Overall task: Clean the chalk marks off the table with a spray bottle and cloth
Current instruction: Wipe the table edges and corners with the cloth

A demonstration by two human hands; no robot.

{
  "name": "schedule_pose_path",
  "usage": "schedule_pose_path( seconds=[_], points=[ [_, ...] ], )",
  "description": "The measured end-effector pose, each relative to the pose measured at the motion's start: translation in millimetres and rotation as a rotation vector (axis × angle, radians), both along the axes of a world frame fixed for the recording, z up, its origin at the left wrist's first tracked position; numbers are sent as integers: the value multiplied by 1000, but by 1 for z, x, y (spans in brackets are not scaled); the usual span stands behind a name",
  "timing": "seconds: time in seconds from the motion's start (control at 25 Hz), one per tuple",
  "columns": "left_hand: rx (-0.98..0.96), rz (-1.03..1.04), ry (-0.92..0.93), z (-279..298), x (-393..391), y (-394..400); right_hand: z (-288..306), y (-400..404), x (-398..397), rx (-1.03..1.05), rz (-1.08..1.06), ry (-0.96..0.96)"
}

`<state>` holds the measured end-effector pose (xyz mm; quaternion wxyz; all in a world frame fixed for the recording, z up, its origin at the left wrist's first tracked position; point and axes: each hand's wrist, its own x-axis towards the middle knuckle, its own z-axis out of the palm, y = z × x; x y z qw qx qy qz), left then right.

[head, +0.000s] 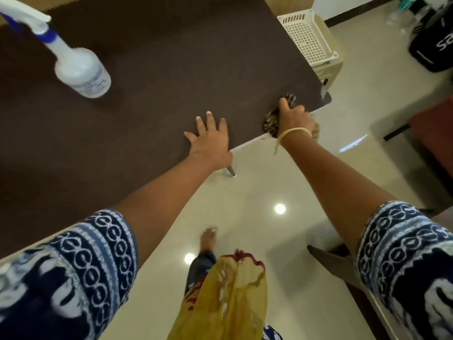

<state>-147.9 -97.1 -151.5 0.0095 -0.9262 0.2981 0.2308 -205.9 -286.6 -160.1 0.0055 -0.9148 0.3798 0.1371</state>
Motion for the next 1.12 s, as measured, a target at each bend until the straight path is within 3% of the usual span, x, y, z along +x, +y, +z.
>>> schedule_pose_path(
  seconds=[0.16,0.24,0.32,0.4,0.48,0.52,0.6,0.68,0.8,0.92,1.04,1.12],
  points=[
    [-108,-103,25,1,24,-63,9,-61,4,76,-91,54],
    [-154,-145,-5,-5,36,-101,2,-76,-3,90,-31,-48],
    [-179,-180,-52,-10,42,-127,-7,-77,-22,289,-30,-361],
    [-175,-228,-88,-16,47,-153,-17,-84,-39,596,-268,-820],
    [-169,-250,-115,-23,48,-173,-25,-88,-46,536,-493,-1063],
    [-177,-246,-130,-27,48,-179,-27,-87,-41,425,-514,-1039],
    [-203,-230,-173,-33,46,-187,-32,-86,-22,268,-419,-815],
    [-233,-219,-230,-41,42,-187,-37,-84,0,183,-321,-640],
    [-233,-206,-305,-47,44,-187,-29,-103,28,124,-347,-497],
    [-234,-183,-326,-48,43,-190,-12,-142,41,365,-429,-422],
    [-225,-166,-326,-47,42,-191,0,-178,43,870,-624,-555],
    [-214,-152,-333,-46,40,-188,-5,-176,32,966,-671,-635]
  ],
)
